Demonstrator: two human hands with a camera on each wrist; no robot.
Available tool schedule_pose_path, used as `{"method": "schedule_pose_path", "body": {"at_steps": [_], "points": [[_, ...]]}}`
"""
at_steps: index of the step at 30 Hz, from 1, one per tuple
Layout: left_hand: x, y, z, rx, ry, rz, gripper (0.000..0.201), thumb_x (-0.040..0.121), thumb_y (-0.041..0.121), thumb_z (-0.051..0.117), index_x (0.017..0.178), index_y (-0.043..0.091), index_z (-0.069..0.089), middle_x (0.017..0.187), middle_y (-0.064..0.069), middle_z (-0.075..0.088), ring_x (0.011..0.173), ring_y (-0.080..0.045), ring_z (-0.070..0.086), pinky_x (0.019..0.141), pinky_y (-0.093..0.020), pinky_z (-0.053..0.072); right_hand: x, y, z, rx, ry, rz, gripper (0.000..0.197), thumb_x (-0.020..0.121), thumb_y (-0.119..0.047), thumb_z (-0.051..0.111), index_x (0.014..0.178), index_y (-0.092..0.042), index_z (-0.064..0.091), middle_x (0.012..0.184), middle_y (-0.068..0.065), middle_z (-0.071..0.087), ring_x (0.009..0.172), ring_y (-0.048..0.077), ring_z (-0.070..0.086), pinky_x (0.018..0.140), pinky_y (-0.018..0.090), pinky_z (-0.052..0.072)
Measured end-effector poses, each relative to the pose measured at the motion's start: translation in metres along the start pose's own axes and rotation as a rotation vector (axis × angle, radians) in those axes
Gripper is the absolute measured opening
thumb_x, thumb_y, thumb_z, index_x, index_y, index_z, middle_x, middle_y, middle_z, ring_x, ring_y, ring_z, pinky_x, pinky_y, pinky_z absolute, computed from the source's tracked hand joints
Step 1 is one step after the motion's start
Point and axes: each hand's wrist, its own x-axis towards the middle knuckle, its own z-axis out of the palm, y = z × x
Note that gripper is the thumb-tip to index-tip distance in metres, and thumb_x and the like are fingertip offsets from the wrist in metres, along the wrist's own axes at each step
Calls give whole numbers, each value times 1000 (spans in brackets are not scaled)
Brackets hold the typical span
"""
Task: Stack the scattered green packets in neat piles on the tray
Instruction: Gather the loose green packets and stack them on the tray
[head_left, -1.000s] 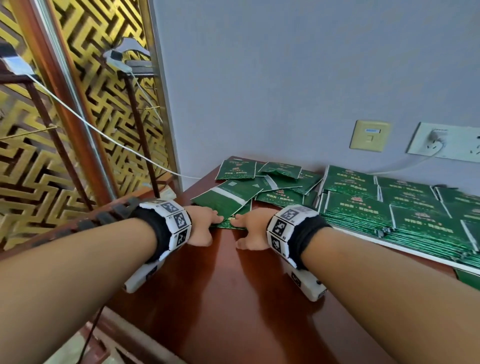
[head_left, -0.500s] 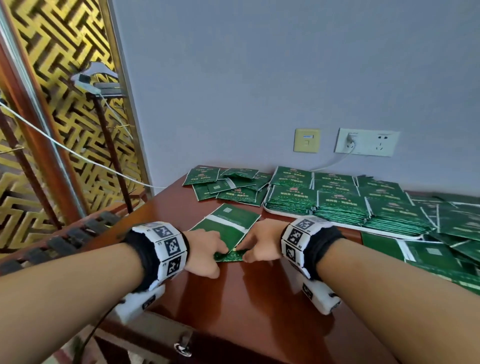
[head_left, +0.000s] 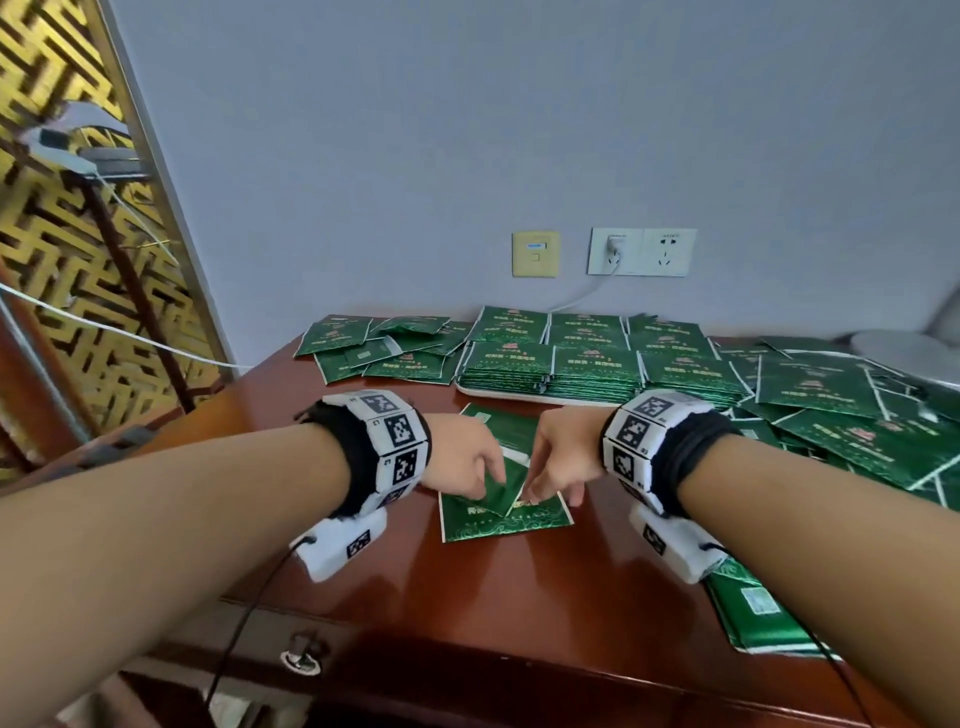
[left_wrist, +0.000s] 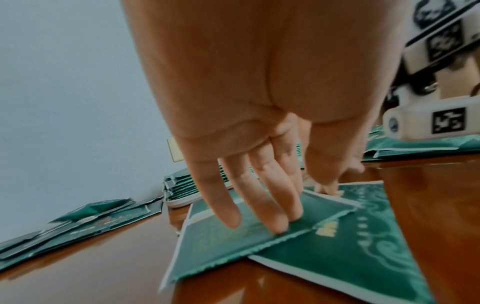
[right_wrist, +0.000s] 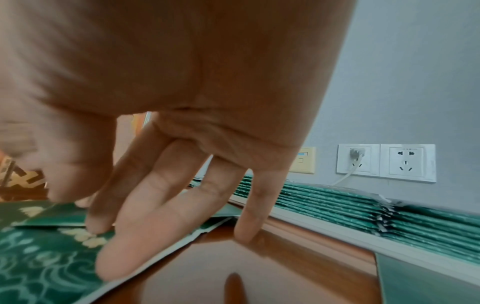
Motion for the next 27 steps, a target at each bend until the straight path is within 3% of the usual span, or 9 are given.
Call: {"method": "schedule_pose_path", "body": {"at_steps": [2,3,6,9,12,16,21,24,27], "points": [[14,-4,-3,36,72,-11,35,89,12,57,123,17,61,77,14,58,61,1,47,56,-12,37,3,3,-2,11,1,3,16,78,-38,74,89,-27,77,57,-12,68,71,8,72,79,17,47],[20,-6,-4,55,112,-25,36,89,12,59,125,15,59,82,11,60,65,-2,49,57,-15,36,4,5,-3,17,8,0,17,77,-39,75,88,-26,77,56,-12,68,69,7,71,75,17,48],[42,-15,-8,88,184,-65,59,85,25,70,137,15,45,126,-4,56,106,-17,55,81,-22,40,10,9,-5,70,50,-31,19,73,-42,79,83,-26,76,60,-13,69,61,2,65,57,13,44],[60,-22,-6,67,174,-92,82,81,32,74,148,14,30,148,-7,39,131,-23,42,105,-30,35,17,16,-3,111,69,-62,25,69,-42,81,89,-27,77,77,-7,74,74,8,69,62,14,47],[73,-26,-4,49,133,-94,92,80,36,75,151,12,22,154,-5,31,138,-21,34,110,-28,28,20,22,-3,91,71,-88,25,70,-41,81,91,-28,77,83,-5,75,85,13,69,68,14,48],[80,-32,-8,4,64,-113,103,77,41,77,154,16,13,157,-2,24,141,-19,30,113,-27,26,23,24,-4,77,64,-98,24,71,-42,80,90,-28,77,73,-7,72,67,7,62,62,14,44],[86,-35,-11,144,25,-180,106,72,57,73,153,24,13,154,-6,28,137,-29,29,111,-39,30,25,24,-5,77,47,-114,21,72,-41,79,89,-29,77,69,-7,72,58,3,58,58,14,42],[88,-39,-9,259,58,-255,108,62,72,70,149,29,21,134,-9,38,125,-30,31,102,-45,35,28,24,-5,92,48,-121,19,72,-39,80,87,-27,77,73,-3,73,57,2,59,60,14,43],[82,-46,-9,369,142,-290,103,48,82,66,133,30,40,109,-3,35,109,-25,32,95,-46,34,30,22,-6,125,41,-130,16,73,-35,80,85,-25,77,65,-8,71,55,0,60,59,12,44]]}}
